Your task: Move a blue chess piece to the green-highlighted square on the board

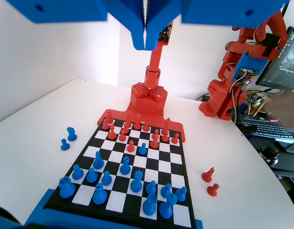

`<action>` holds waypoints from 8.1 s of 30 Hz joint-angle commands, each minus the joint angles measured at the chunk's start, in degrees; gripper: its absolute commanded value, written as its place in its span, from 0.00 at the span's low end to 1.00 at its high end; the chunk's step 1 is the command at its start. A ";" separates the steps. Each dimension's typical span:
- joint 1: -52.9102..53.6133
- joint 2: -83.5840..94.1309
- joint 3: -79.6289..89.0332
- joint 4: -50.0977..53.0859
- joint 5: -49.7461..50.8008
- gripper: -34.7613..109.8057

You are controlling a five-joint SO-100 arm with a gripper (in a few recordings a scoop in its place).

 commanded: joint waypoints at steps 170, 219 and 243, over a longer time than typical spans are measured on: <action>-9.93 -65.74 -3.52 -18.02 -33.75 0.25; 12.48 -97.29 -8.00 -42.89 -20.74 0.25; 13.27 -89.74 -19.34 -18.98 -28.04 0.33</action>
